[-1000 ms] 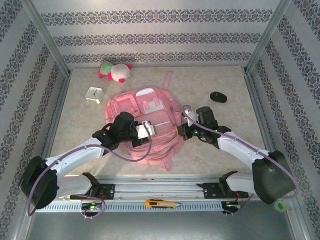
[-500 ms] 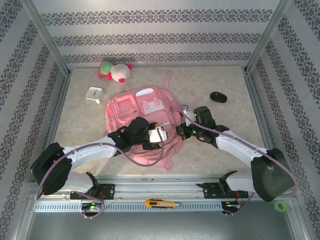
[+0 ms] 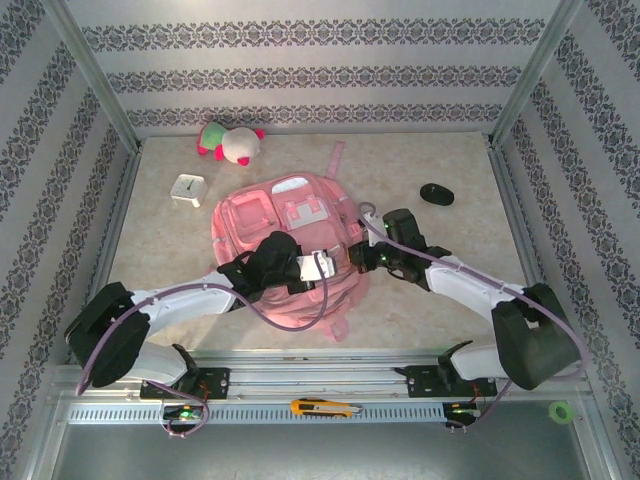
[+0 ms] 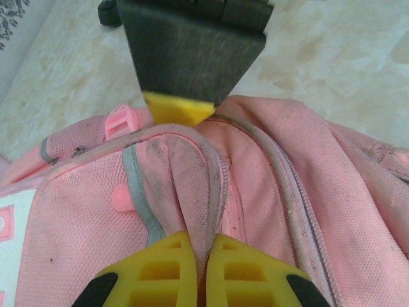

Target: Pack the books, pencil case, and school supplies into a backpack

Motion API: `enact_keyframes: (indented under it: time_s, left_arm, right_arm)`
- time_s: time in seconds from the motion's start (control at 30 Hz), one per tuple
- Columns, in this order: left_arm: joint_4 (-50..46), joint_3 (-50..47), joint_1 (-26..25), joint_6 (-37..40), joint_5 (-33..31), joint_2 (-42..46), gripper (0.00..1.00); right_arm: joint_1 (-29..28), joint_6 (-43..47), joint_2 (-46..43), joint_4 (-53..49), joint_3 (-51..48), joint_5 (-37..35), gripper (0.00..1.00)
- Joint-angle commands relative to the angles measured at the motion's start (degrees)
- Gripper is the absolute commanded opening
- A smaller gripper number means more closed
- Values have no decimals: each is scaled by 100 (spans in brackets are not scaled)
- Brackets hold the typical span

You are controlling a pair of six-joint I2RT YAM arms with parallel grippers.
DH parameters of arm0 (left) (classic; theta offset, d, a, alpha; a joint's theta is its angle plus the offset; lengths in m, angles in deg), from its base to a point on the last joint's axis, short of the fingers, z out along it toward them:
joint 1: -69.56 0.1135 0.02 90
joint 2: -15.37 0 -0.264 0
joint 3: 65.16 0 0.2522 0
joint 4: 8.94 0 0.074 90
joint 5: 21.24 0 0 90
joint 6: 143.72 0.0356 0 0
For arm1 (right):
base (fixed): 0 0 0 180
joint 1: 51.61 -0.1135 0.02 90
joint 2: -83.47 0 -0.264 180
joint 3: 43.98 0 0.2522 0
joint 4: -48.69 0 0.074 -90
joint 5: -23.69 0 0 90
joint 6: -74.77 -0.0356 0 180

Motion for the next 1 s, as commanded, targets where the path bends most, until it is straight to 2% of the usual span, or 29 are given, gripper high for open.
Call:
enact_keyframes:
  time_s: [0.0,0.1,0.23,0.3,0.37,0.4,0.47,0.53,0.6,0.73,0.8,0.87,0.97]
  left_arm:
    - [-318,-172,-137,439,1770,472,0]
    - [-541,-195,-137,645,1999,507,0]
    - [-623,-186,-130,534,1784,544,2]
    - [-474,-207,-119,141,1421,629,17]
    - [-279,-251,-111,-349,1033,802,39]
    - [-154,-280,-107,-674,787,899,49]
    - [-66,-273,-84,-1364,348,1112,58]
    - [-112,-239,-75,-2240,-284,1364,64]
    - [-384,-139,-46,-3157,-1059,1618,69]
    - [-1483,136,207,-4870,-2281,2154,74]
    - [-2119,260,469,-5516,-2655,2362,75]
    - [-2656,308,855,-6099,-2843,2536,75]
    - [-2909,82,1596,-6798,-2608,2729,74]
  right_arm:
    - [90,-316,454,952,369,-532,0]
    - [98,-330,771,1187,632,-520,0]
    - [124,-275,868,1135,823,-448,0]
    - [122,-264,760,1007,821,-417,0]
    - [128,-219,570,757,806,-369,11]
    - [121,-199,453,564,812,-369,21]
    - [106,-162,138,154,853,-417,45]
    - [84,-203,-131,-397,993,-623,56]
    - [75,-259,-225,-892,1217,-690,62]
    - [41,-273,199,-1393,1792,-354,67]
    - [-23,-268,643,-1476,2120,-182,67]
    - [-114,-292,1077,-1494,2413,-157,65]
    - [-211,-425,1586,-1301,2553,-255,62]
